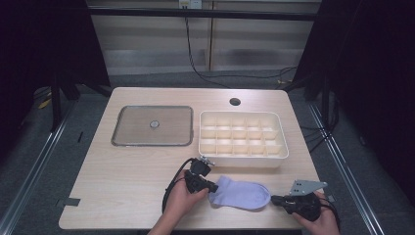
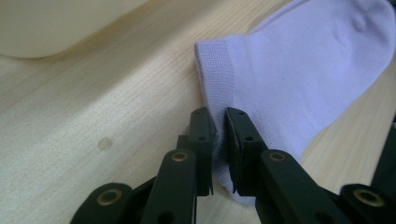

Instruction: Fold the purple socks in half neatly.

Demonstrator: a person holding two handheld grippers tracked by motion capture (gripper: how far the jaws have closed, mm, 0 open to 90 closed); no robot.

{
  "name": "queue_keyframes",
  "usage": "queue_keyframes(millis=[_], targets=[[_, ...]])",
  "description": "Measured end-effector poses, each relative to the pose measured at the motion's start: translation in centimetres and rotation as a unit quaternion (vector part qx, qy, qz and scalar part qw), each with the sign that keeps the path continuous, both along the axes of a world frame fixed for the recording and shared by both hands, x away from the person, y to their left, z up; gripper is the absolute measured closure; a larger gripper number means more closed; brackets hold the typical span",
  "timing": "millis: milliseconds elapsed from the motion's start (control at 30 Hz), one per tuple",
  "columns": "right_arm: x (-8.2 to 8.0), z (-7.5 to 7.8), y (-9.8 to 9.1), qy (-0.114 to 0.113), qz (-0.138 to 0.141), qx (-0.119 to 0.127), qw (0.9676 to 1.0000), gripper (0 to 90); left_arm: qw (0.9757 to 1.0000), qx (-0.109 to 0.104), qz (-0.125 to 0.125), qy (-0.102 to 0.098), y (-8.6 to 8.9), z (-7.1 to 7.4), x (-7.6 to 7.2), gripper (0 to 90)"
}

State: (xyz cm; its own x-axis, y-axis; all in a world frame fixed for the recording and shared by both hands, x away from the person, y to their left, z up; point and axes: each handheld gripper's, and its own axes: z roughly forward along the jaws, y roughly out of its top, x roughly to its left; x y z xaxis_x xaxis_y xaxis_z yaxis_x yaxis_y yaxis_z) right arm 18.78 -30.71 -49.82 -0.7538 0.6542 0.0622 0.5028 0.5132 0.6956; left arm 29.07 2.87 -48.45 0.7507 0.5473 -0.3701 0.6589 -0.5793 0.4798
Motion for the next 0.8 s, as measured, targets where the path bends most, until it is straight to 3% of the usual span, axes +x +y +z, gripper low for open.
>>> queue_keyframes(millis=[100, 367, 500, 800], targets=[[0.0, 0.0, 0.0, 0.003, -0.001, 0.004, 1.0000, 86.8, 0.9995, -0.024, 0.002, 0.020, 0.3, 0.2, 0.1, 81.2], [0.2, 0.0, 0.2, 0.004, 0.007, 0.000, 1.0000, 86.9, 0.9978, -0.048, -0.005, 0.044, 1.3, 0.9, 0.3, 81.2], [0.3, 0.0, 0.4, 0.004, 0.014, 0.000, 0.9999, 86.8, 0.9977, -0.048, -0.001, 0.048, 1.5, 1.3, 0.3, 81.3], [0.8, 0.0, 1.0, 0.005, 0.026, 0.002, 0.9996, 86.8, 0.9955, -0.075, 0.017, 0.055, 2.3, 2.0, 0.5, 81.2]])
